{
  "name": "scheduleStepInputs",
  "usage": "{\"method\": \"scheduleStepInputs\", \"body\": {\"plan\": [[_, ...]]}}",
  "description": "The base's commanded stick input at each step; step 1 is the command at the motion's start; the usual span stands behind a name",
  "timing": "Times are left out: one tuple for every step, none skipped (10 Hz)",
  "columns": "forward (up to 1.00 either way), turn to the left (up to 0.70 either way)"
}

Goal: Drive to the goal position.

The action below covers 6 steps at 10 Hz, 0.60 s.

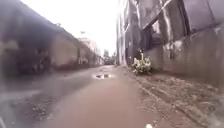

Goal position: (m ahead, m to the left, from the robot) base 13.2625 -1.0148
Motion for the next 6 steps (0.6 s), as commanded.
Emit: {"method": "scheduleStepInputs", "body": {"plan": [[1.0, 0.0], [1.0, 0.0], [1.0, 0.0], [1.0, 0.0], [1.0, 0.0], [1.0, 0.0]]}}
